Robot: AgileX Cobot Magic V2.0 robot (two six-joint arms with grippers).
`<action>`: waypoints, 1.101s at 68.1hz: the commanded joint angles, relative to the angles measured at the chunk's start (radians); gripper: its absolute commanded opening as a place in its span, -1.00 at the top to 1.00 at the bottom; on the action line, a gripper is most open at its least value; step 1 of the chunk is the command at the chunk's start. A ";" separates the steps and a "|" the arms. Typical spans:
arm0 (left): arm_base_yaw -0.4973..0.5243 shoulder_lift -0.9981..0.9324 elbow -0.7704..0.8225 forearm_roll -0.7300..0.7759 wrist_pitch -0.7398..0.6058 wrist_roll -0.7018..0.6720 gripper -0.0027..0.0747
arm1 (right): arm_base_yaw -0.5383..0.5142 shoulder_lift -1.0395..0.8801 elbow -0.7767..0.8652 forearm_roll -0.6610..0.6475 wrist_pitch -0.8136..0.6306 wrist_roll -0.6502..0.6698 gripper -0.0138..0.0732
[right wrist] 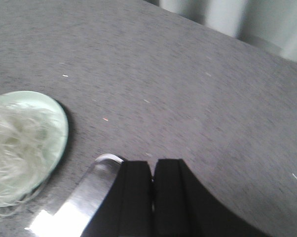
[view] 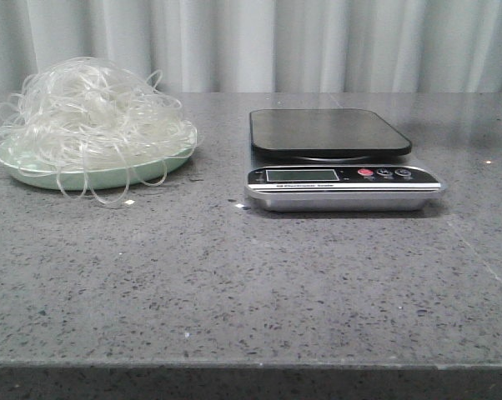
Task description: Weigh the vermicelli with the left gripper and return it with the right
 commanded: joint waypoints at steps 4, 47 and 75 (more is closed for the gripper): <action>0.002 0.006 -0.025 -0.004 -0.080 -0.007 0.58 | -0.067 -0.148 0.151 0.025 -0.161 0.008 0.33; 0.002 0.006 -0.025 -0.004 -0.078 -0.007 0.58 | -0.172 -0.749 1.062 -0.096 -0.671 0.008 0.33; 0.002 0.006 -0.025 -0.004 -0.075 -0.007 0.58 | -0.173 -1.100 1.337 -0.128 -0.905 0.008 0.33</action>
